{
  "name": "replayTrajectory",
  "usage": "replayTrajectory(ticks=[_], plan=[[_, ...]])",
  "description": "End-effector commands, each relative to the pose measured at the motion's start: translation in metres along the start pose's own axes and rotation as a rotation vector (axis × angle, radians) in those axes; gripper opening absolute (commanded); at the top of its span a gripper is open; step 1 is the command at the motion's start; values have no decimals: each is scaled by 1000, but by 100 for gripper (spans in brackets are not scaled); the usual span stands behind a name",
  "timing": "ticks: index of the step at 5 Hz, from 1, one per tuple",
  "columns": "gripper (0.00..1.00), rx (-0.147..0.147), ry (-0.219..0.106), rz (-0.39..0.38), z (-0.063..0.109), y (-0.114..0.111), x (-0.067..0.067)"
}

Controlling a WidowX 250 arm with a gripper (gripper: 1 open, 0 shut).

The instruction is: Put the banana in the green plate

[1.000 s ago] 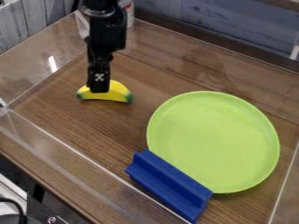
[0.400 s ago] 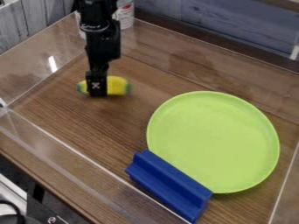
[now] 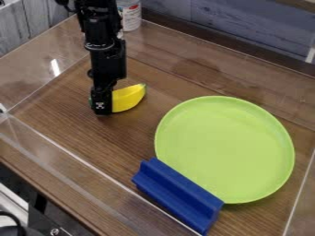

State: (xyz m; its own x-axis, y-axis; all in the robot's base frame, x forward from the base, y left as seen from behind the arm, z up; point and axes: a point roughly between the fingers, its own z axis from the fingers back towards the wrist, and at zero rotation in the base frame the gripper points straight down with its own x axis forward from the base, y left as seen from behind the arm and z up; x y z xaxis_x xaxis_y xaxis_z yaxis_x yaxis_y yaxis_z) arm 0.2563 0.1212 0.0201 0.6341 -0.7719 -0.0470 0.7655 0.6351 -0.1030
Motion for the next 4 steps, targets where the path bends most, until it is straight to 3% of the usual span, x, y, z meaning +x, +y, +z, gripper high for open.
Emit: replayTrajectory(ticks=[1,4], plan=[[0,22,-12,6,4,6,1],[0,21,-31,11,4,9,5]])
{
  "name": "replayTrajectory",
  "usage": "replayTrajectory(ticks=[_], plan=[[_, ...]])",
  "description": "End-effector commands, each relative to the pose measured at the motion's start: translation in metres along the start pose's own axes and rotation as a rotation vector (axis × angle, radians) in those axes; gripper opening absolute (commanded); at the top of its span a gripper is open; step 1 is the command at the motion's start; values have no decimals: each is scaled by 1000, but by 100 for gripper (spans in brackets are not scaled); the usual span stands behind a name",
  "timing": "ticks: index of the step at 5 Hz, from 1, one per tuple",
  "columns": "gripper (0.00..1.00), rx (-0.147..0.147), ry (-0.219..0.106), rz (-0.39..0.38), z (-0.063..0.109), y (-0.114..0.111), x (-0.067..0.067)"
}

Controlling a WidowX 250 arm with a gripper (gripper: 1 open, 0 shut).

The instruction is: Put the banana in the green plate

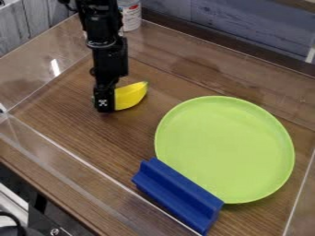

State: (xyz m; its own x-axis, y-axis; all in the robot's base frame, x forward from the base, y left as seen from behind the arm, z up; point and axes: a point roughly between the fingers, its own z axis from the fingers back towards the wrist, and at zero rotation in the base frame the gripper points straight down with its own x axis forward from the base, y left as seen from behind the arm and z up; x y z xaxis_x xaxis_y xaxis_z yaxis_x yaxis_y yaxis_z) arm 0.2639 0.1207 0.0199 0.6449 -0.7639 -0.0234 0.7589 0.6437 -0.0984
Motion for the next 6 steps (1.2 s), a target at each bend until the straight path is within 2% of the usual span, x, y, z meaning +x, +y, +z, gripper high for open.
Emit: replayTrajectory(ticks=[1,6], plan=[[0,14,-12,1,3,4,1],[0,2,-40,8,3,4,9]])
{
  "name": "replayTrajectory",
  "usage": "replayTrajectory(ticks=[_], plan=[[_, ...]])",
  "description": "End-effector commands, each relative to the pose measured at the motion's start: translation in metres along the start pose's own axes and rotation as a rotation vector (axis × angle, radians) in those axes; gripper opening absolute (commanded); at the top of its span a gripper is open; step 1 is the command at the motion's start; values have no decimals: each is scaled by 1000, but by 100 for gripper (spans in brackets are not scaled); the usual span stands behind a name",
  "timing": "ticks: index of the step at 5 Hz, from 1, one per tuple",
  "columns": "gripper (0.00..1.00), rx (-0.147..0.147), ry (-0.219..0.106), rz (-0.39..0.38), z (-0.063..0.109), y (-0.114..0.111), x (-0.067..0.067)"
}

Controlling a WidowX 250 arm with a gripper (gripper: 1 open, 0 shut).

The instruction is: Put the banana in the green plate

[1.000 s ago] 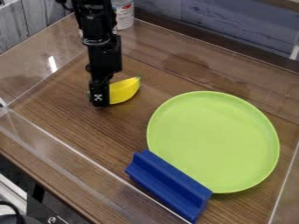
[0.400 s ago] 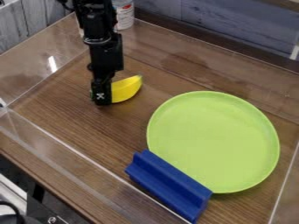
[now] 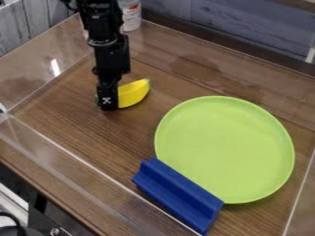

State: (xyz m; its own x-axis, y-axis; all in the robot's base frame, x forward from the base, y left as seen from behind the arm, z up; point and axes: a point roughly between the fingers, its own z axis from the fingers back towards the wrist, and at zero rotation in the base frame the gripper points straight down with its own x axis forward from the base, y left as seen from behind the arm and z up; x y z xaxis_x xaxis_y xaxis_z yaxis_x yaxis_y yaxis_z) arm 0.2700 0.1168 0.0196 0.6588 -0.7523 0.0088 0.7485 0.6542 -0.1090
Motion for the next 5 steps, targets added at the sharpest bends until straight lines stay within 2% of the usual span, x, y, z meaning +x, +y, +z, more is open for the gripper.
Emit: replayTrajectory(ticks=[1,5], plan=[[0,12,-13,-7,2,2,5],[0,7,-36,-3,2,1,17]])
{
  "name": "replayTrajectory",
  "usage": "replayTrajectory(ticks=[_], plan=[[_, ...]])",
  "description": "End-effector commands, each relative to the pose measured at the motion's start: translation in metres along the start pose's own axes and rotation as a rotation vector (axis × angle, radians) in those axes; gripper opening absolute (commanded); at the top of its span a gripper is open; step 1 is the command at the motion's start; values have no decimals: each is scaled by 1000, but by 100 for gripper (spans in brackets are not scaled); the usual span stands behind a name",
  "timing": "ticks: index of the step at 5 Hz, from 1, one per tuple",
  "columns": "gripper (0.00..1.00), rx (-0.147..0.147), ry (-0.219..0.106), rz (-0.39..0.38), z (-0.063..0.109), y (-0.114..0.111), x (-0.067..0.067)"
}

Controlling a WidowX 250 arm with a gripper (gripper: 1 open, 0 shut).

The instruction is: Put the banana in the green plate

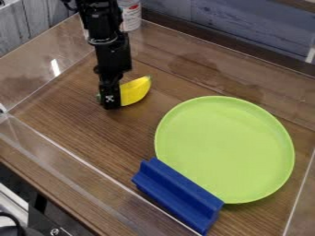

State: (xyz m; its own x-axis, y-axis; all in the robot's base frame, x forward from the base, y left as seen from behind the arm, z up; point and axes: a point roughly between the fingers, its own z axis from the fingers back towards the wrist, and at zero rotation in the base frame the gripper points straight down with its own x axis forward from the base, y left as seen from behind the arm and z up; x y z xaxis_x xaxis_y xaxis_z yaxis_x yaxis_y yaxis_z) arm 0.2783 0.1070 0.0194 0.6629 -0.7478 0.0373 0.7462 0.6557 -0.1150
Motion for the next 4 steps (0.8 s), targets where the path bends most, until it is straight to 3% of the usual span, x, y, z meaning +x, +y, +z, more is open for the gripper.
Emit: replayTrajectory(ticks=[1,4], plan=[[0,11,-12,-3,3,1,7],[0,9,-24,6,11,-2,16]])
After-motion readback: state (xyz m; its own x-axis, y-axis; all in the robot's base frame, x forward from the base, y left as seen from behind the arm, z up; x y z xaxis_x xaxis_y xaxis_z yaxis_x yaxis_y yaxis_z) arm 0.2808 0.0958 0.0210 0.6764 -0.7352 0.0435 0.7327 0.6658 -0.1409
